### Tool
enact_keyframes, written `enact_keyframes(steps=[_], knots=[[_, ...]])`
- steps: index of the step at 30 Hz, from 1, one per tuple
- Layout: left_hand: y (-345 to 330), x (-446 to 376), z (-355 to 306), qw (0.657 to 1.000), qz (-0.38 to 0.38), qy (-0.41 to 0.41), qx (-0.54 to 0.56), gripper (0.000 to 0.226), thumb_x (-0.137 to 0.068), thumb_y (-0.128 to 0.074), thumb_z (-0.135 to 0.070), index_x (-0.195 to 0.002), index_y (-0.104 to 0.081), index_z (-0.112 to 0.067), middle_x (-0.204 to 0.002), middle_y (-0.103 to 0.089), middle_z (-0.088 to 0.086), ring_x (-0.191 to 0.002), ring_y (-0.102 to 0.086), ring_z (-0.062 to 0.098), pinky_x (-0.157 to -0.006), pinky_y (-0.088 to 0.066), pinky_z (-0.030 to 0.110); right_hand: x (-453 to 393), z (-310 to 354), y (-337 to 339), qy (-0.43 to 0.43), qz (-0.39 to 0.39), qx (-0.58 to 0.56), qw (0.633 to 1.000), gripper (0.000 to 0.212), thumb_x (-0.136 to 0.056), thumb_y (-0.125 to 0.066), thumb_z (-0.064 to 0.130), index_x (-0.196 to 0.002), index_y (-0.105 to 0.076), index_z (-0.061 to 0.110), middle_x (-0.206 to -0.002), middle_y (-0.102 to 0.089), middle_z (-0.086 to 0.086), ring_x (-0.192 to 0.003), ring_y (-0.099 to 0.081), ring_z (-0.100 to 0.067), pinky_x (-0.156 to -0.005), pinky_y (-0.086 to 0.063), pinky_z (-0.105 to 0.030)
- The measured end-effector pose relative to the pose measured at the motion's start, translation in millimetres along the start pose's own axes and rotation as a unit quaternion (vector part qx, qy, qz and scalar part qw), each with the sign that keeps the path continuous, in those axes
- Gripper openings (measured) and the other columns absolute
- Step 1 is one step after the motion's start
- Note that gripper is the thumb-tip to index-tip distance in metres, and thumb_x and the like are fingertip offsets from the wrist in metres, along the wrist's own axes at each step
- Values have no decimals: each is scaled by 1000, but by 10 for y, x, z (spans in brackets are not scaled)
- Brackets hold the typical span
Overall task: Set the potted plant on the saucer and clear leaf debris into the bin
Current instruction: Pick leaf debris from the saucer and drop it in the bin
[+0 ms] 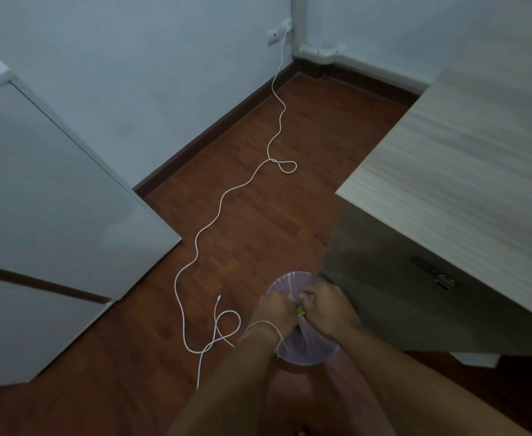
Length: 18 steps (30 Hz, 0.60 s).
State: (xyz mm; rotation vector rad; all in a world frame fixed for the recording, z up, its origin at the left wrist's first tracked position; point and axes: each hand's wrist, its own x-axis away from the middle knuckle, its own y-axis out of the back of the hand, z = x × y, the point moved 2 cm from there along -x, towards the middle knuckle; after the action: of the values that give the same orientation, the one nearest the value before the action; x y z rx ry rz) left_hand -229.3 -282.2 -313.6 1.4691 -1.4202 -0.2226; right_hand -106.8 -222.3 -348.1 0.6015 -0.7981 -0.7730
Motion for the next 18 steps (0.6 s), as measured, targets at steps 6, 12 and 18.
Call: enact_keyframes(steps=[6,12,18], knots=[[65,100,-143,1000,10,-23,1,37,-101,-39,-21,-125,-60,0,-124,-65,22,-115,-60,37,-91,-42,34,25,4,52,-5,-6,6,1000,35,-100,-46,36,-111,-70,12,-117,-70,-9,-110,-64,-24,-91,-48,-32],[154,174,-163,1000,8,-24,5,36,-96,-45,-18,-115,-65,5,-118,-67,24,-111,-61,37,-92,-43,35,75,7,128,-4,4,19,1000,47,-100,-43,39,-134,-59,10,-140,-57,-11,-128,-55,-25,-110,-42,-37],[339,146,-52,1000,-10,2,-25,44,-100,-43,-27,-135,-50,-1,-135,-56,20,-129,-48,34,-104,-36,33,129,143,355,26,-19,-3,999,48,-97,-42,38,-132,-61,10,-134,-62,-10,-123,-58,-26,-104,-46,-35]])
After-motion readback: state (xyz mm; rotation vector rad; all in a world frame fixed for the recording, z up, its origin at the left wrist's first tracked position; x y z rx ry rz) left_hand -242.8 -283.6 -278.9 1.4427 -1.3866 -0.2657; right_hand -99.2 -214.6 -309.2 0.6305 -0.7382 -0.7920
